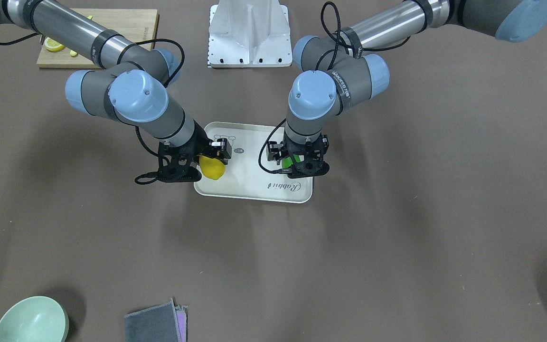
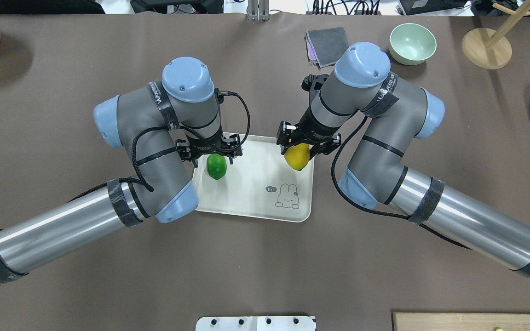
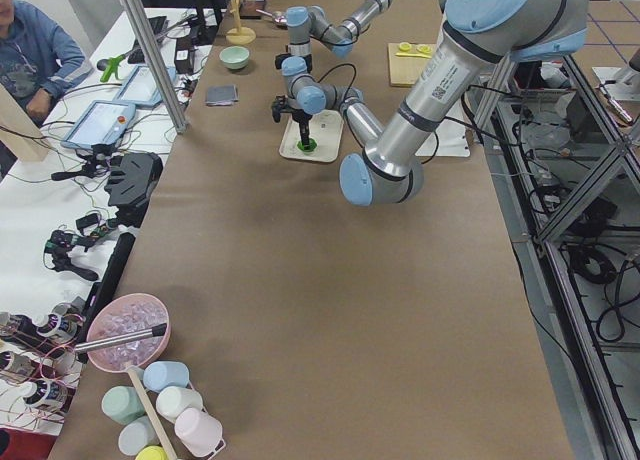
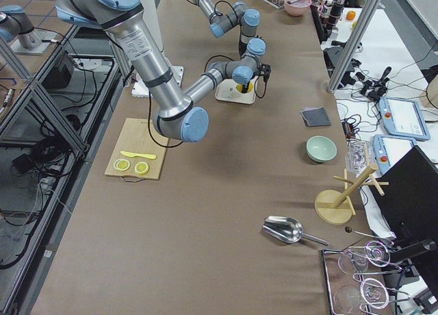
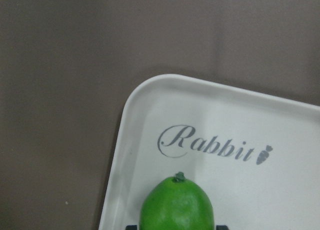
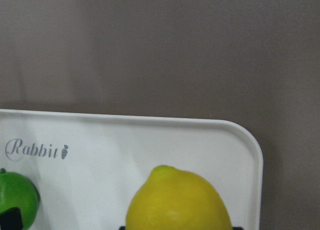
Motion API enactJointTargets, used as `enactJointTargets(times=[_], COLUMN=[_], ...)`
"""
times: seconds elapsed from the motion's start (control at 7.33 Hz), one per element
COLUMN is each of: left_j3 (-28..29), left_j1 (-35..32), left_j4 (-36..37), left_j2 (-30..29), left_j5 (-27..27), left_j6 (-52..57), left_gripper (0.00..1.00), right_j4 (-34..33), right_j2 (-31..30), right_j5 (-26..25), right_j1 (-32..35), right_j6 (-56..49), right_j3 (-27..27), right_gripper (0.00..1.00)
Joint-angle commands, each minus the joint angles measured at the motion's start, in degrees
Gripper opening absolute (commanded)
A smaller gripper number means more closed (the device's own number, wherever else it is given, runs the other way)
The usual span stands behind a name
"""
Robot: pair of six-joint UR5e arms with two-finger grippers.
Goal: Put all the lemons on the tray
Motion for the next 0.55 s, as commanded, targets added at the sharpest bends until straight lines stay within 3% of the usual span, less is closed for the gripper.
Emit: enactJointTargets(times=[0.0,0.14,0.41], left_j3=[-2.92,-3.37,-7.56], left_j1=[-3.76,-7.71,-16.41], left_j4=[0.72,0.81,3.77], left_j2=[2.13,4.06,10.90], left_j5=[-1.74,-6.02,-12.46], left_j6=[1.29,4.87,14.26], left_gripper=[0.98,0.98,0.98], right_j4=[0.01,0.01,0.10], right_j2=[0.78,0.78,0.78], right_j5=[0.18,0.09,0.00], right_j1=[-0.56,-0.82,-0.65], right_j6=[2.44,2.36,2.27], right_j3=[0.09,0.01,0.35], right_gripper=[0.00,0.99,1.00])
